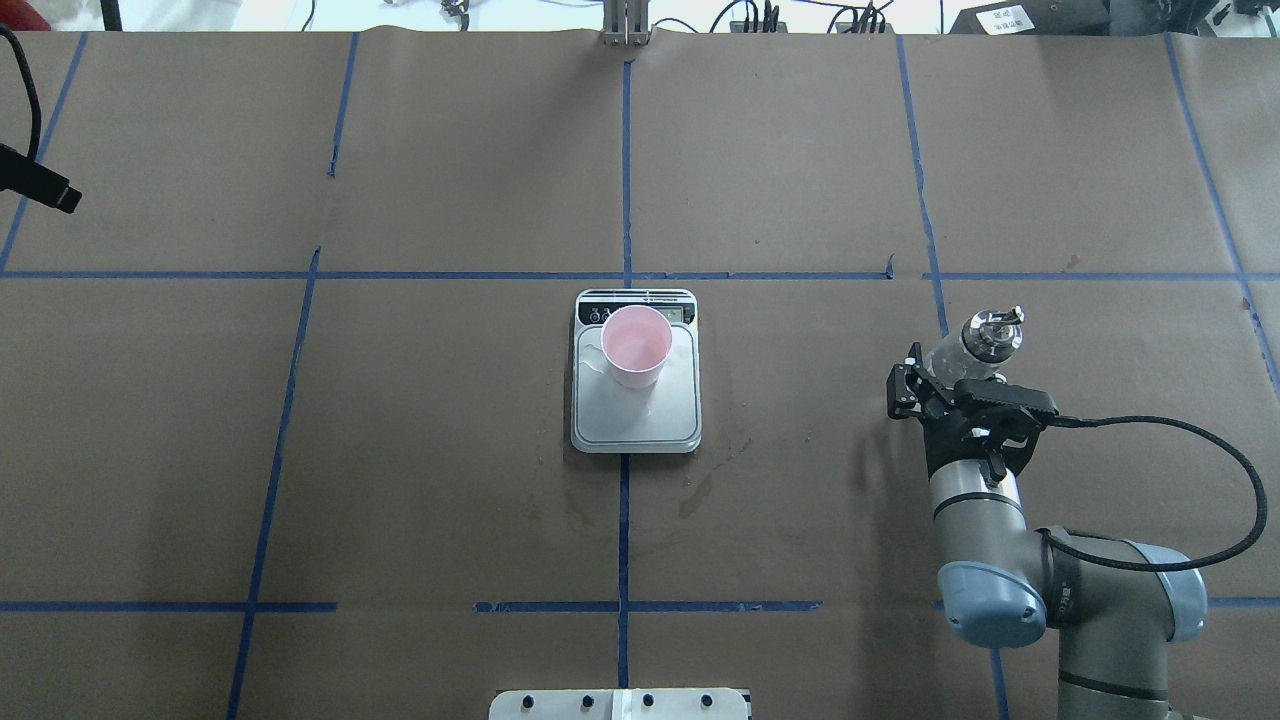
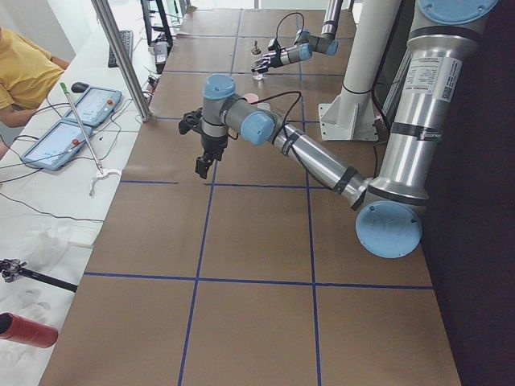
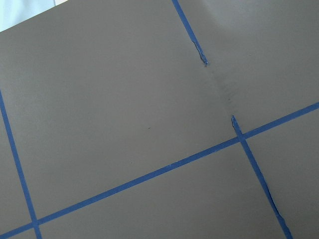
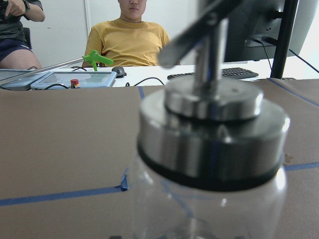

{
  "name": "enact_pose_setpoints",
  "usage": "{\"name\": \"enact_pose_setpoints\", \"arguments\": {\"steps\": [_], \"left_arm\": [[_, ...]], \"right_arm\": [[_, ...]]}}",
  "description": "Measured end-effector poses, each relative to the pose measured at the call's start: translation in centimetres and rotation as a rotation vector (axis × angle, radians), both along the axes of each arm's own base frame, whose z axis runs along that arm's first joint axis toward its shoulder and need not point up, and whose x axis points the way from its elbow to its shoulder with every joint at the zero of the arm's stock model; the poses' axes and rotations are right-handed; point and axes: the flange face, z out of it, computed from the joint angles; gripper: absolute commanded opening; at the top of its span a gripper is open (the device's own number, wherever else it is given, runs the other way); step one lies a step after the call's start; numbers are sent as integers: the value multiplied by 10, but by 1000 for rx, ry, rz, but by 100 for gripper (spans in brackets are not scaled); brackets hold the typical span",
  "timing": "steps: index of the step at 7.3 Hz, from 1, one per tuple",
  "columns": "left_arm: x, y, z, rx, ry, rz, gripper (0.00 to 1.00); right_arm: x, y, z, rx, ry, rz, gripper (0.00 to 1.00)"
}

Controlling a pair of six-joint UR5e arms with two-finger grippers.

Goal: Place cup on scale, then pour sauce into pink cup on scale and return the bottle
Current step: 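Lower the glass bottle onto the table with the right gripper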

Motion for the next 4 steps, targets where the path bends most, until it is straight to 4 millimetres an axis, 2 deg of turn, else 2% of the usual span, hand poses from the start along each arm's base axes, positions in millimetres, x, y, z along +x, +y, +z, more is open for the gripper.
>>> {"name": "enact_pose_setpoints", "arguments": {"steps": [4], "left_arm": [[0,0,0,-1,0,0,100]], "right_arm": [[7,4,-1,10,-23,14,100]]}}
